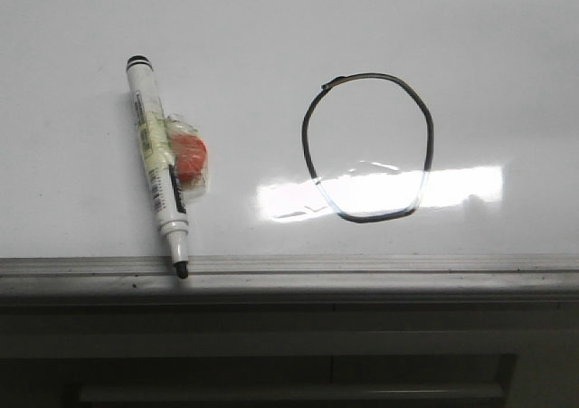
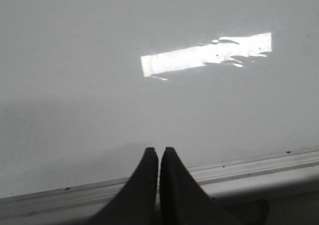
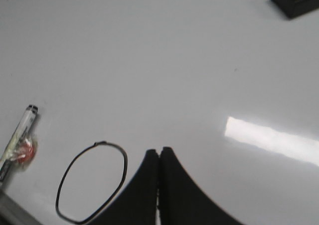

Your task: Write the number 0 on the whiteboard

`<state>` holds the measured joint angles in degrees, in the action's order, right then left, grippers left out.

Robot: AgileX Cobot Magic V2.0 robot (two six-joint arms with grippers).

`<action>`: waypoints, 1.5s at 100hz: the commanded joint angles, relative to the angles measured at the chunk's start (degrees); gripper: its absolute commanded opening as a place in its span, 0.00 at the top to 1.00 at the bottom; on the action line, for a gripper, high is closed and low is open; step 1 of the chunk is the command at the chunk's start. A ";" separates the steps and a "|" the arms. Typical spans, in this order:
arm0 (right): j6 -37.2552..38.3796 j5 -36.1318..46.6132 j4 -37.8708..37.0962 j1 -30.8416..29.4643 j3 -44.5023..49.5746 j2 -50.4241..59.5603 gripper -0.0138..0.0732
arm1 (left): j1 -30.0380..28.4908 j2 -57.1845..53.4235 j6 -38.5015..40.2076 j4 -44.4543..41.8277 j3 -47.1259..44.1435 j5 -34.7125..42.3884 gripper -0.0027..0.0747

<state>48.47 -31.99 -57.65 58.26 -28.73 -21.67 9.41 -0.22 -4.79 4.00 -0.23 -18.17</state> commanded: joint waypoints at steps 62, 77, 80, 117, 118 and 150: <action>-55.47 41.20 49.79 -38.10 30.11 9.21 0.92 | -0.11 -1.55 0.05 0.15 -1.83 3.88 0.99; -55.47 32.72 50.06 -40.23 30.11 15.00 0.92 | -0.11 -1.55 0.05 0.15 -1.83 3.88 0.99; -55.47 31.08 50.06 -40.51 30.11 16.41 0.92 | -0.11 -1.55 0.05 0.15 -1.83 3.88 0.99; -55.47 15.40 50.75 -40.39 30.10 23.36 0.92 | -0.11 -1.55 0.05 0.15 -1.83 3.88 0.99; -55.47 15.40 50.75 -40.39 30.10 23.36 0.92 | -0.11 -1.55 0.05 0.15 -1.83 3.88 0.99; -55.47 15.29 50.75 -40.39 30.10 23.36 0.92 | -0.11 -1.55 0.05 0.15 -1.83 3.88 0.99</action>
<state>-6.43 -18.16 -6.98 17.98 0.71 0.54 9.41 -0.22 -4.79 4.00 -0.23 -18.26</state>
